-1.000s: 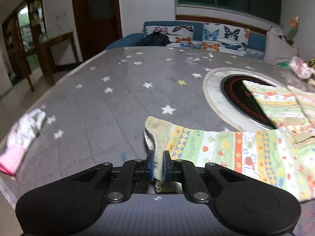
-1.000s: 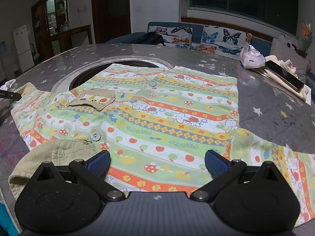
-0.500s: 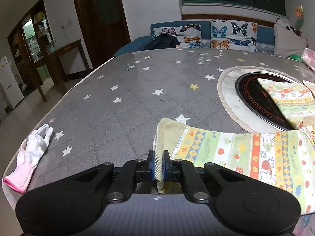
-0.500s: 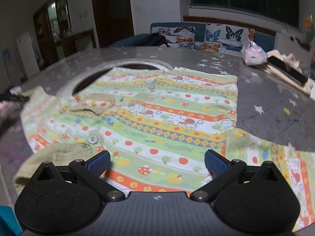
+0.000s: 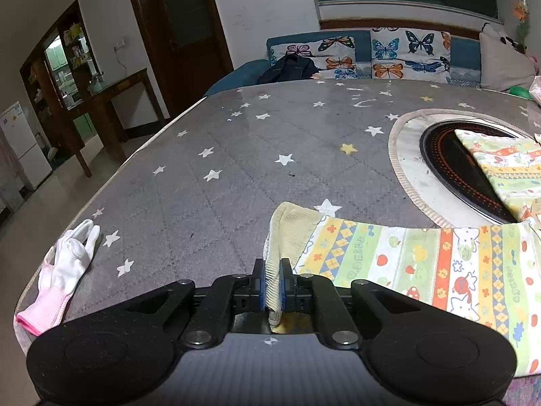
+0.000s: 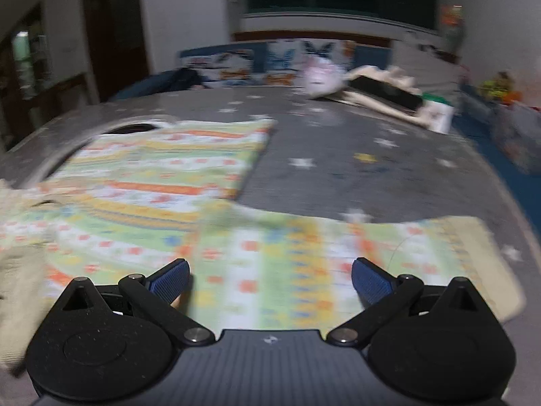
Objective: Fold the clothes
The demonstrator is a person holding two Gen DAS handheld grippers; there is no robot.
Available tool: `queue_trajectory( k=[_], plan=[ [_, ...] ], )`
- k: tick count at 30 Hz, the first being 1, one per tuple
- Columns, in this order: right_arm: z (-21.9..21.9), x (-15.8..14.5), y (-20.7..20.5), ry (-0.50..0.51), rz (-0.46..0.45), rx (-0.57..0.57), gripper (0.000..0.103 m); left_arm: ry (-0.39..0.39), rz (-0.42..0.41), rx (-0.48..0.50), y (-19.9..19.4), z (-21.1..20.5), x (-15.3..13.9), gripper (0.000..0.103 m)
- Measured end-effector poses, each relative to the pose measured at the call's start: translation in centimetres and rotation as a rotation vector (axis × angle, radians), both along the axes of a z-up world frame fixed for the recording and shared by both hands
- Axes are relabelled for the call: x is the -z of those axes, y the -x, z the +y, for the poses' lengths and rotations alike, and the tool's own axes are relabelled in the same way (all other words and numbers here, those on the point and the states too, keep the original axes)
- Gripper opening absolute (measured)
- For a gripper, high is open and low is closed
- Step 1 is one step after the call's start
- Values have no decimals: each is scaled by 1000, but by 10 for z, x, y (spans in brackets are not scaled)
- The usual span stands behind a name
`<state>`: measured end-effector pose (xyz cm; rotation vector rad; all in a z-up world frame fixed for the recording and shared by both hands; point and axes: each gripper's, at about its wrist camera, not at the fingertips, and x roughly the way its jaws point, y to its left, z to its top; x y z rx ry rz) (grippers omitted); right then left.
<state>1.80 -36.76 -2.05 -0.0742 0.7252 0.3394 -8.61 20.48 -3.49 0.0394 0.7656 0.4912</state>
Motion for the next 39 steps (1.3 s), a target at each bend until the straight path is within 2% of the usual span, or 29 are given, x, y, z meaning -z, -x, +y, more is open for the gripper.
queue_trajectory(
  k=[2, 4, 7, 8, 9, 10, 11, 12, 14, 16, 18, 22, 25, 28, 32, 34, 36, 39],
  plan=[
    [-18, -2, -4, -24, 5, 55, 103, 12, -1, -2, 0, 2, -1, 13],
    [-35, -7, -5, -41, -4, 110, 103, 33, -5, -13, 1, 6, -3, 22],
    [-59, -12, -8, -48, -18, 196, 103, 42, -12, -26, 4, 8, -7, 38],
    [-67, -12, -9, -48, -18, 226, 103, 39, -14, -27, 5, 7, -9, 50],
    [-73, -11, -11, -43, -15, 258, 103, 33, -16, -26, 5, 6, -11, 57],
    [-80, -11, -13, -38, -12, 289, 103, 24, -20, -24, 6, 4, -13, 58],
    [-85, -9, -14, -32, -8, 315, 103, 18, -26, -23, 7, 2, -15, 64],
    [-88, -8, -15, -28, -4, 336, 103, 13, -33, -23, 8, 1, -18, 75],
    [-95, -6, -17, -22, 7, 370, 103, 5, -47, -22, 9, -3, -24, 87],
    [-101, -3, -18, -18, 16, 398, 102, -6, -64, -16, 10, -6, -30, 92],
    [-104, 0, -19, -18, 28, 420, 99, -5, -80, -10, 11, -10, -37, 100],
    [-104, 2, -17, -14, 25, 428, 97, 10, -109, 24, 10, -23, -48, 103],
    [-103, 1, -15, -13, 19, 428, 88, 24, -123, 55, 9, -35, -54, 103],
    [-107, -2, -15, -34, 19, 439, 73, 41, -137, 97, 7, -51, -59, 103],
    [-113, -7, -12, -97, 27, 438, 44, 67, -148, 168, 3, -75, -63, 103],
    [-114, -8, -11, -129, 33, 434, 39, 86, -146, 198, 1, -87, -62, 103],
    [-114, -10, -8, -154, 30, 428, 27, 107, -135, 231, -3, -99, -60, 103],
    [-111, -16, -3, -201, 11, 408, 16, 135, -115, 270, -8, -115, -53, 103]
  ],
)
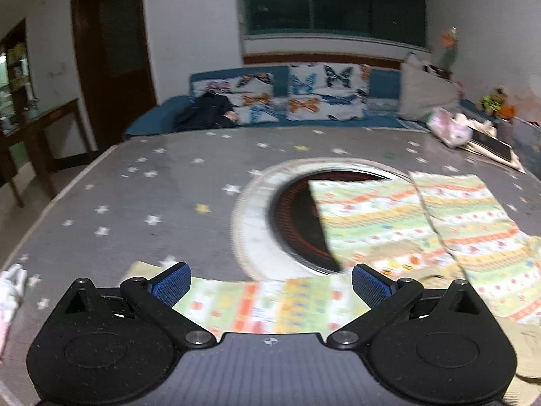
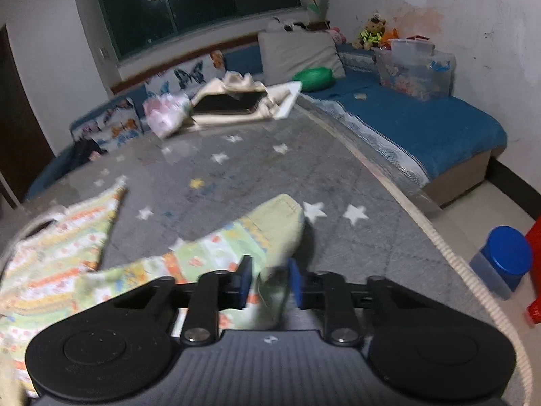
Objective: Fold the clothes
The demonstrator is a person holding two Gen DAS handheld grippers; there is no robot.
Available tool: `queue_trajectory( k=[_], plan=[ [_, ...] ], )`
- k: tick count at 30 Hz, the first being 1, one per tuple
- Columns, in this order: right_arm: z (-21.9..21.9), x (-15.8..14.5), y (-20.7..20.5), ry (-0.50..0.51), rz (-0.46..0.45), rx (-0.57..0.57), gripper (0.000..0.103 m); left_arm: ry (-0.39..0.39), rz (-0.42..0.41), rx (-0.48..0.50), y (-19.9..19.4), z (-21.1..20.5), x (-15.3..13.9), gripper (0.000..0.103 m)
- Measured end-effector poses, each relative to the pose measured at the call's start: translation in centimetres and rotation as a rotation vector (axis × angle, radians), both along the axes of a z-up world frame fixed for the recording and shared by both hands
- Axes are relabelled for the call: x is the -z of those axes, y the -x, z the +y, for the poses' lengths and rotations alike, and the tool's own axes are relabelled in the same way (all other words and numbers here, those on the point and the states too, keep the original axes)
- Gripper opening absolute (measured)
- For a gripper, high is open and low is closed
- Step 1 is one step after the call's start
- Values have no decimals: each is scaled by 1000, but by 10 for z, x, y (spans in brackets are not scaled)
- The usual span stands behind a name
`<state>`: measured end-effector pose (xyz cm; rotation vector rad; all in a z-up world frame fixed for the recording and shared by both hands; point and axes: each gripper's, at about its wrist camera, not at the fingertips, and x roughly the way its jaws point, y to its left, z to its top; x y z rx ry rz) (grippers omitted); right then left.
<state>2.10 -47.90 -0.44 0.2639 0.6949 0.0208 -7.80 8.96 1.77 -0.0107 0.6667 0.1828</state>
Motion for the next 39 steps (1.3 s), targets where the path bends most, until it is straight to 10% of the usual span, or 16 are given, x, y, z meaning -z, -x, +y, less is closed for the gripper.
queue_trajectory(
  k=[20, 31, 39],
  plan=[
    [160, -91, 1, -317, -145, -560, 9, 98, 49, 87, -3, -31, 18, 103],
    [268, -88, -1, -344, -96, -800, 18, 137, 41, 66, -1, -21, 18, 103],
    [266, -101, 3, -270, -110, -837, 27, 144, 33, 68, -3, -19, 15, 103]
  ],
)
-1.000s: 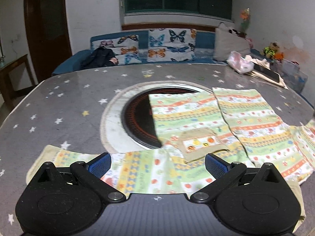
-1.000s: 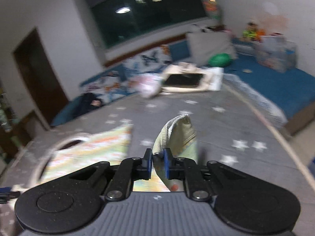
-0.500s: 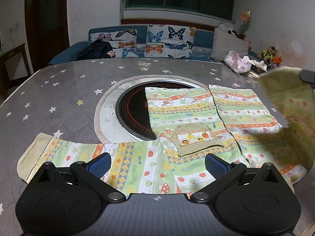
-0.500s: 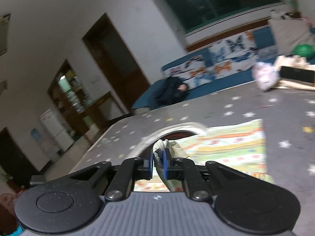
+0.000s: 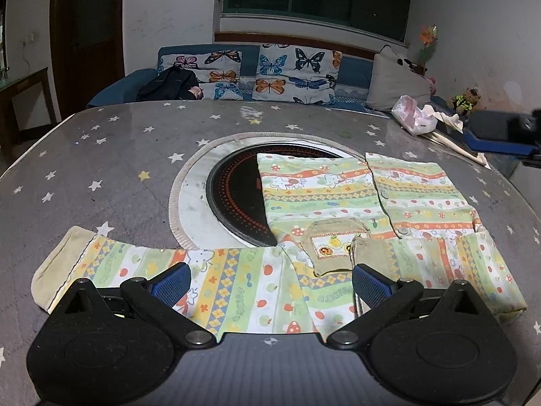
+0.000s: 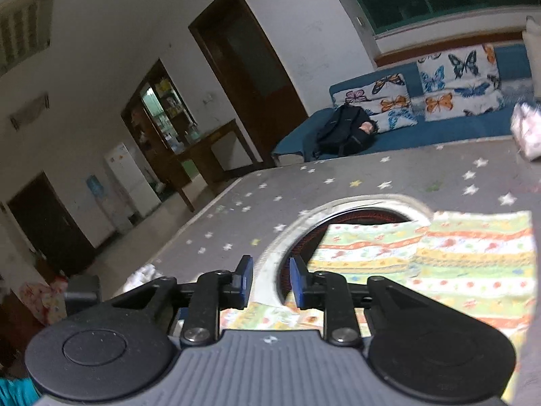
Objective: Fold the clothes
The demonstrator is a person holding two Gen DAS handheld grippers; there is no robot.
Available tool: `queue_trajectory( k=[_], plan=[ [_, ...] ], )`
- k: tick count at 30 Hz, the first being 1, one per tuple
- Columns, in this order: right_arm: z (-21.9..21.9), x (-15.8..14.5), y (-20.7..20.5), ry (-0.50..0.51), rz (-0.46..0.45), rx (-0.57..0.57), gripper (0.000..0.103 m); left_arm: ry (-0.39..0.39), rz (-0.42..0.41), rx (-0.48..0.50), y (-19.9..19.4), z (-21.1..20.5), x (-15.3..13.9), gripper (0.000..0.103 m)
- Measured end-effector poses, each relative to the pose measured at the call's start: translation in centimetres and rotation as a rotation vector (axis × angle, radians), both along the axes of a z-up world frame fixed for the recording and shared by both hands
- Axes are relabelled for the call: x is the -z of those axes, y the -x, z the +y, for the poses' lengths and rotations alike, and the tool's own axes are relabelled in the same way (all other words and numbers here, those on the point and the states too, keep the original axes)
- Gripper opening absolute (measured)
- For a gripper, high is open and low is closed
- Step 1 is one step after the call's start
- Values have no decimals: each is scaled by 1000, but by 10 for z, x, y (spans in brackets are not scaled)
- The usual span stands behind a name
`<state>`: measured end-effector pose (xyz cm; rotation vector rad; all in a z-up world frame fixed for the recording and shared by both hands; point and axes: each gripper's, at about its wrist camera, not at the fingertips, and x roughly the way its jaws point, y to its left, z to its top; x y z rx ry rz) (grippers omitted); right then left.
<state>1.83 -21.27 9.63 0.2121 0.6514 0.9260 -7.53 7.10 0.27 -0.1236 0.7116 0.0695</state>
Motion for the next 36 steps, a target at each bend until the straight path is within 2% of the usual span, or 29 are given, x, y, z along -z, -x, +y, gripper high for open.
queue_trajectory(
  k=[3, 7, 10, 12, 14, 17, 20, 23, 26, 30, 34, 36],
  plan=[
    [-19, -2, -5, 85, -27, 27, 38, 14, -7, 22, -1, -4, -2, 103],
    [-49, 8, -4, 257, -55, 90, 38, 13, -24, 71, -4, -16, -4, 103],
    [-68, 29, 0, 377, -54, 131, 38, 20, -38, 112, -6, -27, -5, 99],
    [-76, 45, 4, 431, -32, 142, 38, 29, -46, 142, -8, -34, -5, 91],
    [-80, 60, 8, 456, -18, 140, 36, 40, -56, 177, -10, -42, -5, 85],
    [-79, 77, 15, 481, -21, 126, 35, 43, -73, 241, -10, -56, -3, 70],
    [-76, 88, 22, 531, -32, 118, 35, 45, -71, 288, -14, -69, 4, 49],
    [-72, 85, 18, 536, -60, 115, 35, 56, -52, 323, -18, -78, 12, 33],
    [-66, 79, 9, 520, -88, 115, 35, 53, -37, 349, -22, -86, 21, 26],
    [-57, 87, -8, 520, -73, 121, 35, 45, 9, 348, -31, -87, 35, 25],
    [-51, 90, -9, 539, -84, 124, 35, 58, 3, 338, -27, -80, 31, 26],
    [-47, 90, -9, 544, -91, 122, 35, 56, -8, 319, -23, -73, 26, 30]
  ],
)
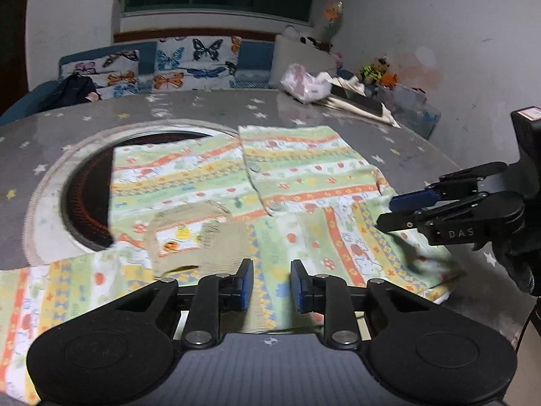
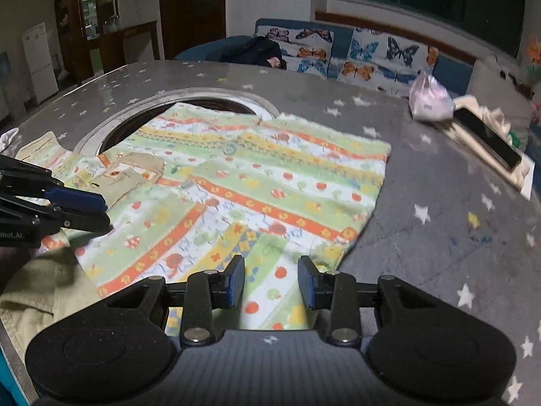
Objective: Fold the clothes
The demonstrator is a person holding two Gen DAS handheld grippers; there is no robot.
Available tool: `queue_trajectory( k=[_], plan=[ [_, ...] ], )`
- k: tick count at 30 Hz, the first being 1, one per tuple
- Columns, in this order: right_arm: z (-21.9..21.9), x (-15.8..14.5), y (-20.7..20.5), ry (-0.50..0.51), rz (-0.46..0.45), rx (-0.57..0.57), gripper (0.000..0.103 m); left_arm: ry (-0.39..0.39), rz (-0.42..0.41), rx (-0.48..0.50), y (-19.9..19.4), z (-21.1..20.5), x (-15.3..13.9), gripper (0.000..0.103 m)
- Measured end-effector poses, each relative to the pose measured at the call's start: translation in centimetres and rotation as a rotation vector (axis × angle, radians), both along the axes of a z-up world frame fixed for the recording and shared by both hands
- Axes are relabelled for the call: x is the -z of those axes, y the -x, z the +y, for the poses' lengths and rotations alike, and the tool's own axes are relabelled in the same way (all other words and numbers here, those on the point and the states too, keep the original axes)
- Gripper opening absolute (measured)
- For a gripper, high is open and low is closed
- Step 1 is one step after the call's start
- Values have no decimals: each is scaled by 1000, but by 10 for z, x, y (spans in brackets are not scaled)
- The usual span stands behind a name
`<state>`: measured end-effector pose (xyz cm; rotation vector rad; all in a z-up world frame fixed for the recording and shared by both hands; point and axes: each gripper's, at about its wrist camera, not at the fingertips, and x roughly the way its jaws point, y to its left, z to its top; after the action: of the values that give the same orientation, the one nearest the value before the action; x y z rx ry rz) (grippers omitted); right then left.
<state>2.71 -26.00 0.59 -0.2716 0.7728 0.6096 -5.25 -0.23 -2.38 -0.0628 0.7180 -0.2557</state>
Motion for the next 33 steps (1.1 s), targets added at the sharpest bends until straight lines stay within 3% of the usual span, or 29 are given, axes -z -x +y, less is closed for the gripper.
queue_trajectory(
  k=[3, 11, 15, 20, 25, 28, 30, 31, 33],
  plan=[
    [15, -10, 8, -30, -9, -53, 36, 5, -12, -68, 9, 21, -7, 41],
    [83, -6, 24, -17, -17, -240, 36, -62, -27, -373, 47, 105, -18, 50],
    [101, 7, 31, 29, -32, -263, 38, -107, -24, -546, 68, 154, -17, 55],
    [97, -3, 36, 19, -35, -265, 39, -196, -12, -739, 76, 202, -11, 56],
    [90, -12, 39, -1, -35, -261, 40, -153, 22, -798, 73, 227, -3, 56],
    [87, -13, 40, -10, -35, -250, 41, -133, 35, -787, 69, 231, 1, 53],
    [85, -14, 40, -16, -36, -242, 41, -104, 51, -770, 64, 231, 5, 30],
    [83, -14, 41, -21, -38, -237, 42, -102, 51, -761, 63, 229, 7, 30],
    [79, -15, 42, -30, -40, -227, 45, -106, 43, -750, 61, 222, 8, 16]
  ],
)
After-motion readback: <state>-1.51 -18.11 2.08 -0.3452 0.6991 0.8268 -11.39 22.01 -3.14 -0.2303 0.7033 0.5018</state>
